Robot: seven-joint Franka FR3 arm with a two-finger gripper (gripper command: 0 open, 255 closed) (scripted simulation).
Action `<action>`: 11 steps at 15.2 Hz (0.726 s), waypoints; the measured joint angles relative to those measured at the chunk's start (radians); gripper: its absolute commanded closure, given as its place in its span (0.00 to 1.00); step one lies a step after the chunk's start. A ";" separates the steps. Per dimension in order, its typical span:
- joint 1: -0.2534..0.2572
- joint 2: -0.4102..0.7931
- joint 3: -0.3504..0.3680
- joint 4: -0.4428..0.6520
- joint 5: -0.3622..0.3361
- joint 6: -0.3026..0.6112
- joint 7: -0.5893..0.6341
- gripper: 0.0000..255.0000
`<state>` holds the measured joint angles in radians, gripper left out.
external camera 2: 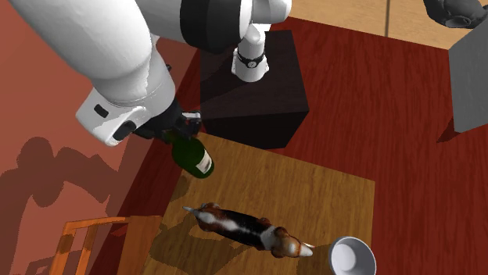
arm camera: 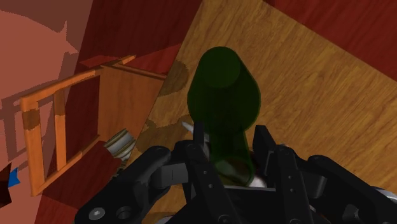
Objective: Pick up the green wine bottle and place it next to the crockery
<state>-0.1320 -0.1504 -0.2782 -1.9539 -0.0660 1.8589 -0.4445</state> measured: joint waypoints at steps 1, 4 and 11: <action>0.000 0.002 0.000 0.013 0.001 -0.011 -0.001 1.00; 0.001 0.000 0.002 0.054 0.001 -0.054 0.000 1.00; 0.002 0.007 0.002 0.151 0.004 -0.143 -0.006 1.00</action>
<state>-0.1298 -0.1430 -0.2759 -1.8031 -0.0618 1.7155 -0.4500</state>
